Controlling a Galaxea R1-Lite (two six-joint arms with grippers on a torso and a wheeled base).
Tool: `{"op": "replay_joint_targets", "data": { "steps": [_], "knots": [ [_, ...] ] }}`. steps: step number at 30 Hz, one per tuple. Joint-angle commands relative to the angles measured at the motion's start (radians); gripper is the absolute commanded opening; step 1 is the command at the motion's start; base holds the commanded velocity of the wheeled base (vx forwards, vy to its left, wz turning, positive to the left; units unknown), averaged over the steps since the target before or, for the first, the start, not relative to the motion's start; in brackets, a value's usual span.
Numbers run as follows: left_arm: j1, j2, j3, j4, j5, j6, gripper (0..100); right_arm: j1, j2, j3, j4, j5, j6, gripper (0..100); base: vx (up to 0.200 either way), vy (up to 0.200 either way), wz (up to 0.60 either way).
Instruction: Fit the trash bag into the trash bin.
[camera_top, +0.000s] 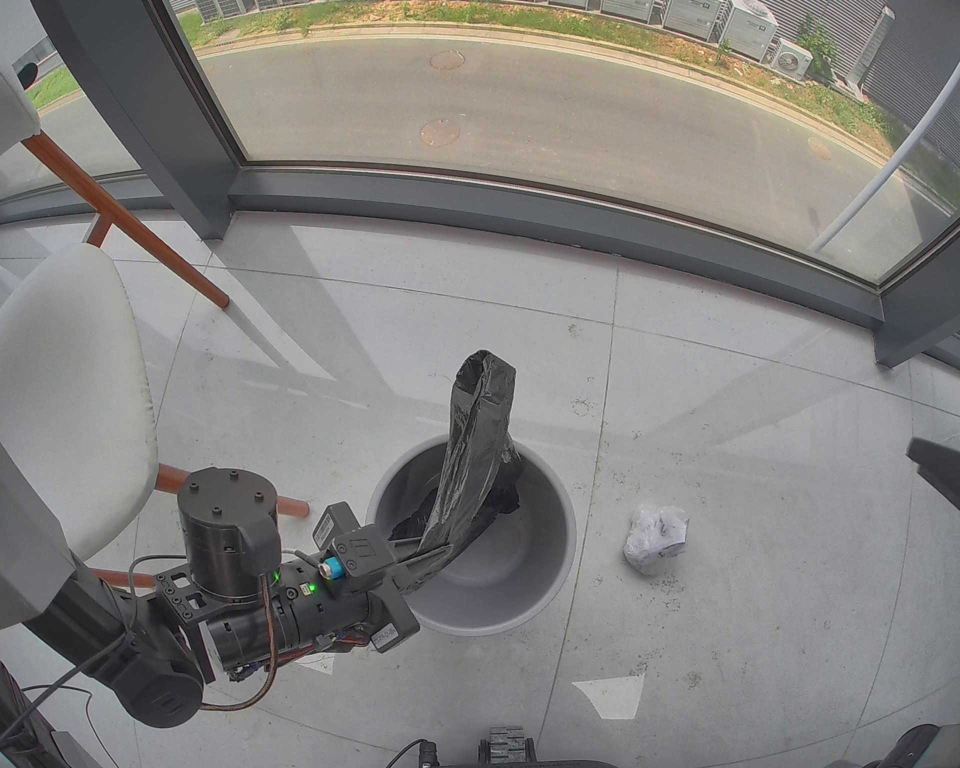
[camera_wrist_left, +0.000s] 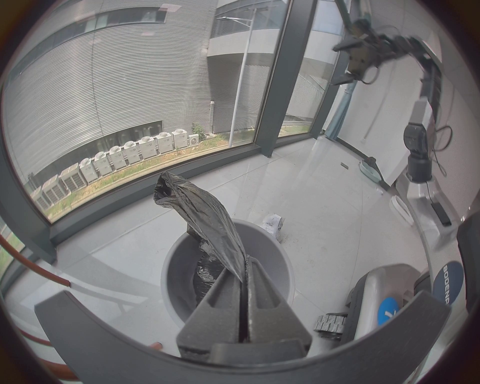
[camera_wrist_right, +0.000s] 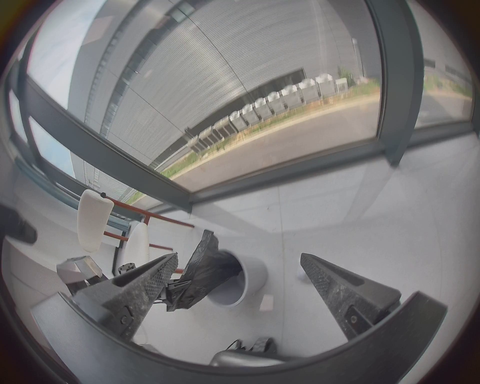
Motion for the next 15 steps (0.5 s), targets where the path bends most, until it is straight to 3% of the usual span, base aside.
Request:
{"op": "replay_joint_targets", "data": {
  "steps": [1, 7, 15],
  "knots": [
    [0.009, -0.091, 0.018, -0.002, -0.027, 0.160, 0, 0.305, 0.557, -0.357, 0.080, -0.058, 0.172, 100, 0.000, 0.000, 0.00],
    [0.012, -0.088, -0.085, 0.076, -0.035, 0.236, 0, 0.376, 0.599, -0.408, 0.148, -0.066, 0.181, 100, 0.000, 0.000, 0.00],
    [0.012, -0.119, -0.340, 0.498, -0.035, 0.550, 0, 0.400, 0.659, -0.410, 0.165, -0.150, 0.178, 100, 0.000, 0.000, 0.00]
  ]
}}
